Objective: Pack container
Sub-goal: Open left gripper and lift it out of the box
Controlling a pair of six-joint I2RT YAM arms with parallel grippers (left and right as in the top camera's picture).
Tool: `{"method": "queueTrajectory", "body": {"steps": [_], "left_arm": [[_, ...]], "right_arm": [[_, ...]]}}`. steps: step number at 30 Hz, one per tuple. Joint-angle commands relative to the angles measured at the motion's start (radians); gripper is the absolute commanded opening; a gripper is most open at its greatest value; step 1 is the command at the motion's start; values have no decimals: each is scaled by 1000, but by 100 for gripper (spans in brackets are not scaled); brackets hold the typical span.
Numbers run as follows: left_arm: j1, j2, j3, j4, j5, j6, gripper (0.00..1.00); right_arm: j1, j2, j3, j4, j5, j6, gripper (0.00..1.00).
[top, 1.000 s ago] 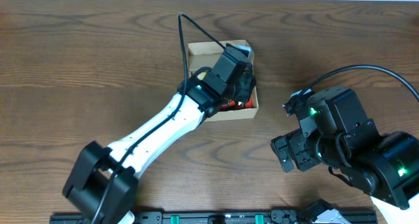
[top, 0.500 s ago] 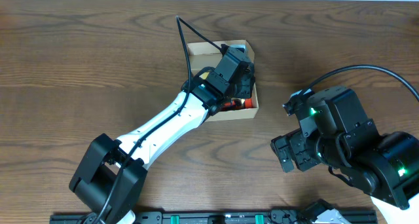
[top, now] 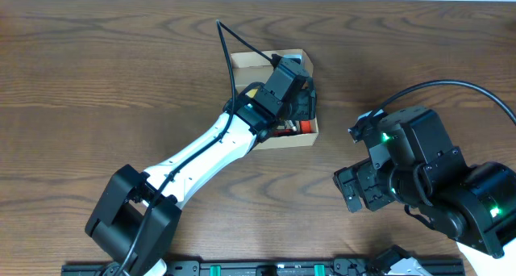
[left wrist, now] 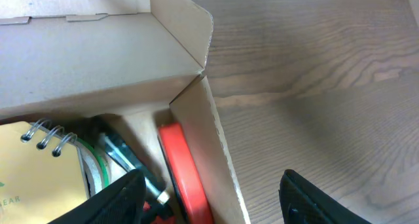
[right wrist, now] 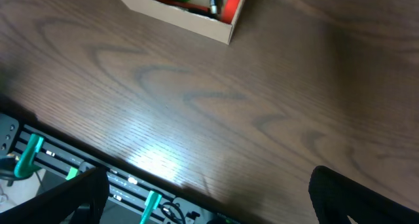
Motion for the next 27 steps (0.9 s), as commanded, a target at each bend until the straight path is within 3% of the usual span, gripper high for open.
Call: {"method": "queueTrajectory", "body": {"steps": [1, 6, 11, 20, 27], "left_arm": [[19, -42, 10, -5, -21, 34, 66], [80, -181, 10, -62, -27, 51, 67], [198, -329, 10, -165, -27, 51, 60], [502, -396, 9, -365, 42, 51, 8], [625, -304, 9, -383, 154, 63, 6]], "right_arm": [[-5, 0, 0, -1, 7, -13, 99], [-5, 0, 0, -1, 7, -13, 99], [-5, 0, 0, -1, 7, -13, 99], [-5, 0, 0, 63, 37, -13, 99], [-5, 0, 0, 160, -12, 2, 99]]}}
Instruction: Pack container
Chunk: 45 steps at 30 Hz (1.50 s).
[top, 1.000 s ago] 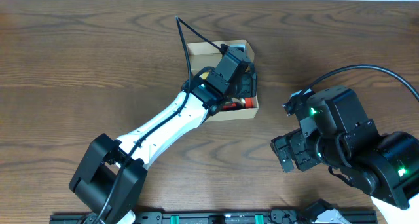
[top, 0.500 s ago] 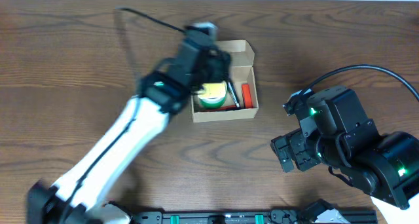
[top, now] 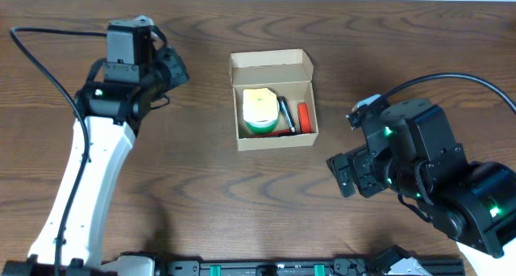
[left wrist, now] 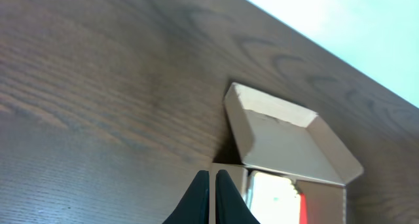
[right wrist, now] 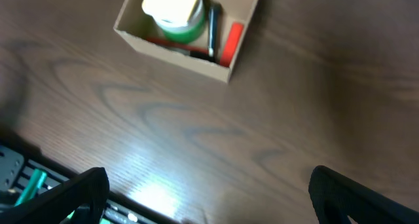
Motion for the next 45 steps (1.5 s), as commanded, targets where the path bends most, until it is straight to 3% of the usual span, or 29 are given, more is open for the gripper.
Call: {"method": "queueTrajectory", "body": {"steps": [1, 5, 9, 16, 24, 33, 45], "left_arm": [[32, 70, 5, 4, 108, 29, 6], [33, 173, 5, 46, 219, 77, 6], [40, 282, 5, 102, 267, 50, 6], [71, 474, 26, 248, 447, -55, 6], [74, 692, 222, 193, 529, -65, 6], [69, 807, 351, 160, 594, -80, 6], [53, 821, 359, 170, 610, -87, 6]], "right_arm": [[-5, 0, 1, 39, -29, 1, 99], [-5, 10, 0, 122, -21, 13, 97], [-42, 83, -2, 201, 100, 108, 3], [-241, 347, -2, 338, -8, 129, 1], [-433, 682, -2, 599, -327, 139, 1], [-464, 1001, -2, 817, -538, 273, 1], [-431, 1161, -2, 1160, -763, 463, 1]]}}
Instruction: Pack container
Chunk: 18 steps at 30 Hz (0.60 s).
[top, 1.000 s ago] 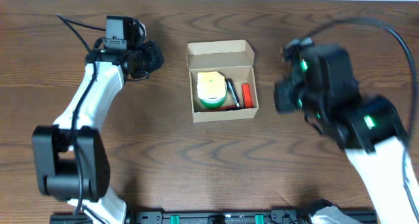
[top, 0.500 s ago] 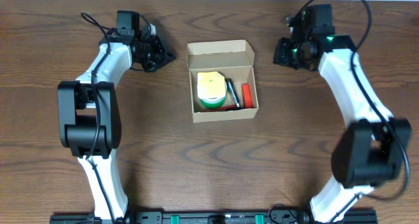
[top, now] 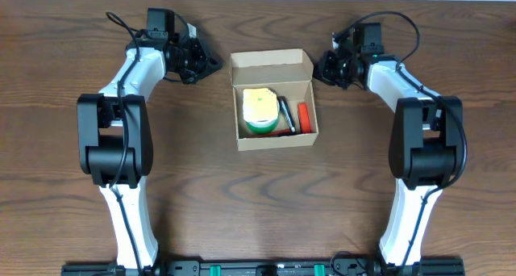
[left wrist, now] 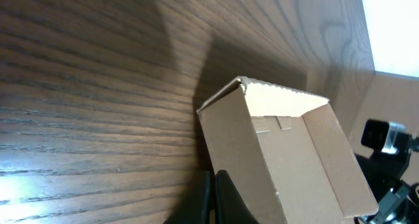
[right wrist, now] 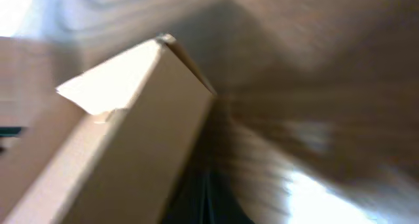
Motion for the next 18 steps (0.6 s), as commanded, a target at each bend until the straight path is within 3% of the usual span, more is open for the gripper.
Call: {"method": "queueTrajectory", "body": {"steps": [1, 7, 18], "left_arm": [[-11, 18, 21, 0, 19, -11, 6], [-29, 18, 21, 1, 64, -10, 6], [5, 5, 111, 23, 146, 37, 6]], "right_arm": [[26, 32, 3, 45, -106, 96, 1], [35, 38, 3, 73, -146, 115, 1], [-3, 37, 3, 241, -398, 84, 1]]}}
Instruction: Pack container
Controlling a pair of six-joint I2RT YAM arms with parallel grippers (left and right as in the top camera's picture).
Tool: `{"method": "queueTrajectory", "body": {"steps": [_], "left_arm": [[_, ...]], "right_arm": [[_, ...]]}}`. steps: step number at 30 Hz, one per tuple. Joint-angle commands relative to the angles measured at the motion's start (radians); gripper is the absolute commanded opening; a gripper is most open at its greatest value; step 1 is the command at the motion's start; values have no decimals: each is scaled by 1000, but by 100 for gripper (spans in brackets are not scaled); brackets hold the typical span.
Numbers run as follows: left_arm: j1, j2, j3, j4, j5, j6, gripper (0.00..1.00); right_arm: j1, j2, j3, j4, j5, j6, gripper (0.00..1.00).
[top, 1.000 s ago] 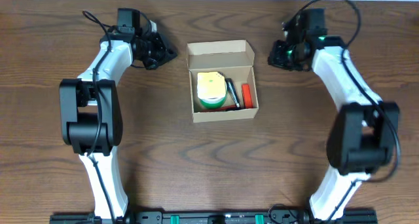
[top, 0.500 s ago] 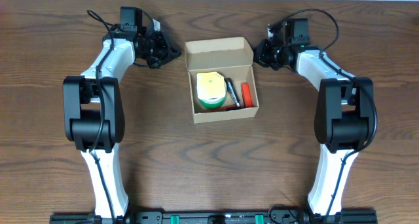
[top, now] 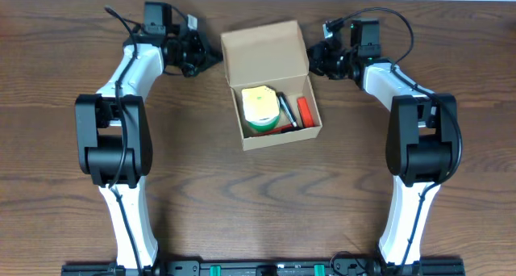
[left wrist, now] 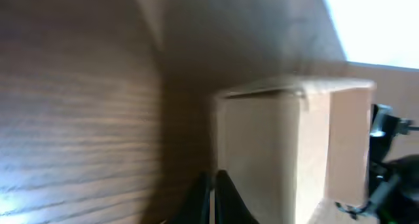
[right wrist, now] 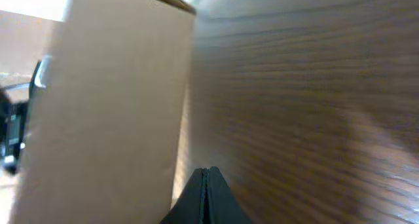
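Note:
In the overhead view an open cardboard box (top: 276, 133) sits mid-table with its lid (top: 264, 54) raised behind it. Inside lie a yellow spiral notepad on a green roll (top: 260, 108), a dark pen (top: 286, 113) and a red item (top: 304, 110). My left gripper (top: 216, 60) is shut with its tips at the lid's left edge. My right gripper (top: 312, 58) is shut at the lid's right edge. The left wrist view has the shut left gripper (left wrist: 211, 185) against the upright lid (left wrist: 281, 145). The right wrist view shows the shut right gripper (right wrist: 206, 178) beside the lid (right wrist: 118, 99).
Brown wooden table (top: 97, 195) all round the box. Both arms reach in from the front and bend inward at the back of the table. A black rail (top: 258, 268) runs along the front edge.
The lid, which lay folded back behind the box, now stands raised. The box has shifted slightly toward the front right. Both grippers remain shut at the lid's two sides.
First my left gripper was open over the box's right side and my right gripper was open at the front right. Then the left was shut at the back left. Later both were shut at the flat lid's back corners; now the lid stands up.

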Motion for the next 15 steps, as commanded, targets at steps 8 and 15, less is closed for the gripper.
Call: {"method": "queueTrajectory", "body": {"steps": [8, 15], "left_arm": [[0, -1, 140, 3, 117, 109, 6], [0, -66, 142, -26, 116, 209, 5]], "right_arm": [[-25, 11, 7, 130, -286, -58, 1], [-40, -18, 9, 187, -354, -54, 1]]}}
